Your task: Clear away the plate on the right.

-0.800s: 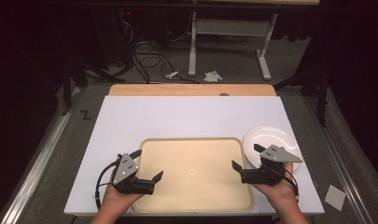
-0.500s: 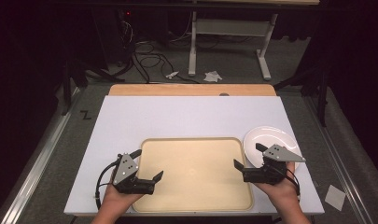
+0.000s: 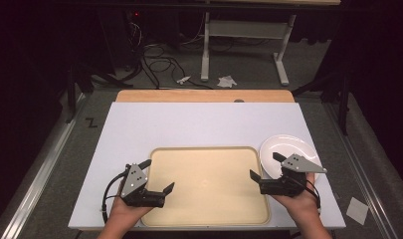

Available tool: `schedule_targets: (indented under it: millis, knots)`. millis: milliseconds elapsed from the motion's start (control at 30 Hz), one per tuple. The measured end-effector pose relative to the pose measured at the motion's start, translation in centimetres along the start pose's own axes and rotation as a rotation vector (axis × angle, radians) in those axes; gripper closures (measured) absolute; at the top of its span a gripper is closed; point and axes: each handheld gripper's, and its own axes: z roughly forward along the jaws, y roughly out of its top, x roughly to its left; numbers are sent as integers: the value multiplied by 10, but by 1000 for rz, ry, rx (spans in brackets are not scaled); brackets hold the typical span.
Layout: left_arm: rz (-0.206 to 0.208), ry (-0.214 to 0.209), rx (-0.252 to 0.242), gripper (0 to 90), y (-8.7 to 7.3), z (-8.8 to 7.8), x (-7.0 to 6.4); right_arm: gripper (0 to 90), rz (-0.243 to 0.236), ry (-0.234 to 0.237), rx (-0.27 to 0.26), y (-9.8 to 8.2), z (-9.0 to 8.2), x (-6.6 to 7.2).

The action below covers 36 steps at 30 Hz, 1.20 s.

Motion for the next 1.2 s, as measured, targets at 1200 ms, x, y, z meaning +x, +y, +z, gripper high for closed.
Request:
schedule_targets:
  millis: [1200]
  knots:
    - [-52,15,-12,8,2,-1,11,5,120,-132,24,-10,-21,-52]
